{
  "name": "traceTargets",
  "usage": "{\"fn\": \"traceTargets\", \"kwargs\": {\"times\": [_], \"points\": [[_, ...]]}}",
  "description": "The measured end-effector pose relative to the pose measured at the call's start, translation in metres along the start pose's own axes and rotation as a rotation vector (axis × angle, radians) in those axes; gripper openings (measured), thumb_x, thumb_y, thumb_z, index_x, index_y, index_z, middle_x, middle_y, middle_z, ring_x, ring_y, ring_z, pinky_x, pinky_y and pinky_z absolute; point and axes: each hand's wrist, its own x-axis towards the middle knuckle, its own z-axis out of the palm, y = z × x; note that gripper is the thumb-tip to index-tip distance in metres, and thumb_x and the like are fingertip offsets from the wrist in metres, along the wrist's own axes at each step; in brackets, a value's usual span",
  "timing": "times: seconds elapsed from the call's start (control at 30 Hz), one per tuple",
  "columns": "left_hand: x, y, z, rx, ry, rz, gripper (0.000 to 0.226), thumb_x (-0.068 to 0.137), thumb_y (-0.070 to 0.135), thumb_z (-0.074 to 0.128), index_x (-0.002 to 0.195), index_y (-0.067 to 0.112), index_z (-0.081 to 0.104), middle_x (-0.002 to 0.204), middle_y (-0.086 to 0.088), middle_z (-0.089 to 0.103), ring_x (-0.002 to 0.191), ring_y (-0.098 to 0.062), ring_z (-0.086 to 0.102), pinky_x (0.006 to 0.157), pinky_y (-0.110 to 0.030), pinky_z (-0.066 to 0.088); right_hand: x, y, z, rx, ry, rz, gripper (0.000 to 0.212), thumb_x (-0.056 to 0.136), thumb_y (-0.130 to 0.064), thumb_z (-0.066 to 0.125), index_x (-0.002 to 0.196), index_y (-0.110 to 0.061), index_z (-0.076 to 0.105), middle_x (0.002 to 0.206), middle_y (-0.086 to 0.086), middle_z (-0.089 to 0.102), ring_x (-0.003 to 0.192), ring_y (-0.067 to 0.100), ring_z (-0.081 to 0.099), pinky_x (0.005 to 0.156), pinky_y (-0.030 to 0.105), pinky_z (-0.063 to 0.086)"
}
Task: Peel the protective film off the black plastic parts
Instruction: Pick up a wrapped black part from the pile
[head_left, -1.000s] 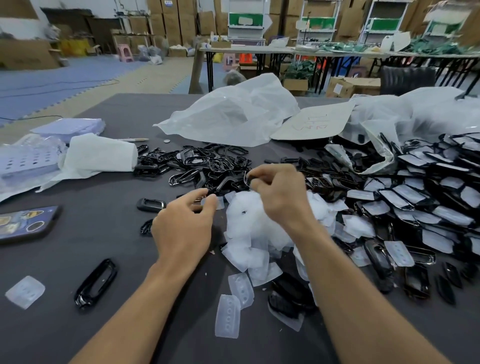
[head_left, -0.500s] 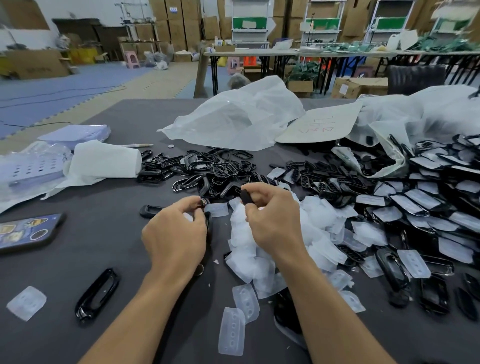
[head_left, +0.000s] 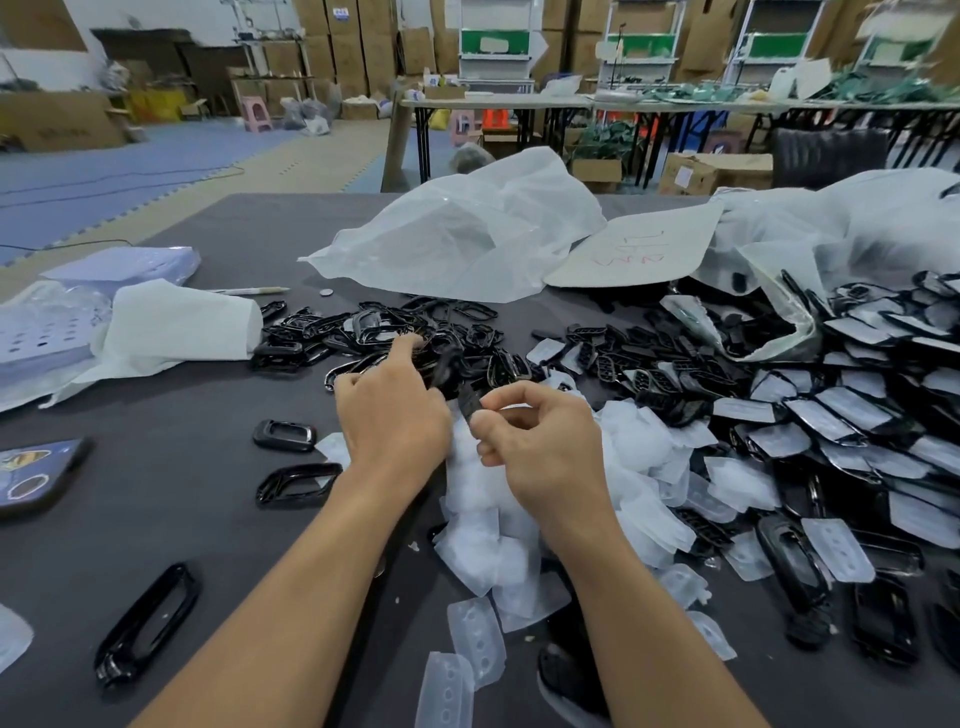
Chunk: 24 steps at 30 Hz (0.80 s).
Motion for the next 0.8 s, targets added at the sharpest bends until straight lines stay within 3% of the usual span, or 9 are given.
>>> {"fn": "traceTargets", "kwargs": {"times": [0.1,0.23,0.3,0.4,0.53,0.63,0.8], "points": [[-0.007,-0.005,-0.009,-0.107,0.135,0.027,0.021,0.092,0.018,0.063,0.105,0.028,0.075,0.087,0.015,0.060,0.086,-0.018,0.063,0.096,-0.038,0.043,0.001,-0.001,-0.002,0.095,-0.023,0.021,0.015,0.085,-0.001,0.073,0.077,-0.014,0.075,0.061,0.000,0.070,0.052,0.011,0.062,0.059,0.028,0.058],[-0.022,-0.014,-0.025,-0.544,0.014,-0.080,0.018,0.093,0.027,0.068,0.083,0.039,0.076,0.091,0.014,0.070,0.082,-0.001,0.064,0.076,-0.013,0.047,0.003,-0.005,-0.004,0.179,-0.061,0.044,0.018,0.089,0.006,0.068,0.080,-0.008,0.074,0.063,0.003,0.067,0.054,0.010,0.058,0.056,0.021,0.054],[-0.033,-0.021,-0.032,-0.727,-0.117,-0.157,0.019,0.095,0.028,0.066,0.082,0.036,0.077,0.086,0.002,0.075,0.077,-0.004,0.066,0.071,-0.021,0.052,0.004,-0.006,-0.005,0.201,-0.069,0.069,0.020,0.092,0.007,0.064,0.082,-0.009,0.071,0.066,0.004,0.066,0.055,0.011,0.057,0.056,0.021,0.053],[-0.050,-0.025,-0.033,-1.014,-0.255,-0.275,0.032,0.102,0.008,0.058,0.080,0.022,0.077,0.076,-0.006,0.076,0.067,-0.014,0.070,0.058,-0.021,0.055,0.003,-0.008,-0.003,0.190,-0.075,0.063,0.021,0.097,0.004,0.058,0.085,-0.013,0.063,0.071,0.005,0.069,0.058,0.012,0.058,0.055,0.021,0.050],[-0.055,-0.016,-0.030,-1.096,-0.281,-0.351,0.015,0.099,0.006,0.064,0.095,0.013,0.077,0.080,-0.013,0.078,0.060,-0.015,0.070,0.056,-0.022,0.056,-0.001,-0.009,-0.004,0.207,-0.074,0.018,0.013,0.102,-0.002,0.052,0.094,-0.011,0.057,0.066,0.006,0.069,0.052,0.017,0.053,0.049,0.021,0.043],[-0.051,-0.012,-0.033,-1.147,-0.276,-0.368,0.014,0.096,0.005,0.070,0.092,0.014,0.079,0.083,-0.014,0.079,0.061,-0.015,0.072,0.057,-0.021,0.057,-0.002,-0.012,-0.005,0.227,-0.070,0.005,0.008,0.101,-0.005,0.057,0.096,-0.009,0.062,0.062,0.008,0.067,0.045,0.015,0.048,0.046,0.022,0.042],[-0.046,-0.013,-0.037,-1.215,-0.232,-0.476,0.008,0.094,0.008,0.072,0.090,0.011,0.079,0.076,-0.012,0.078,0.055,-0.013,0.069,0.052,-0.019,0.054,-0.001,-0.012,-0.004,0.158,-0.019,-0.010,0.025,0.085,0.007,0.067,0.082,-0.018,0.072,0.061,0.000,0.067,0.050,0.013,0.054,0.051,0.021,0.044]]}}
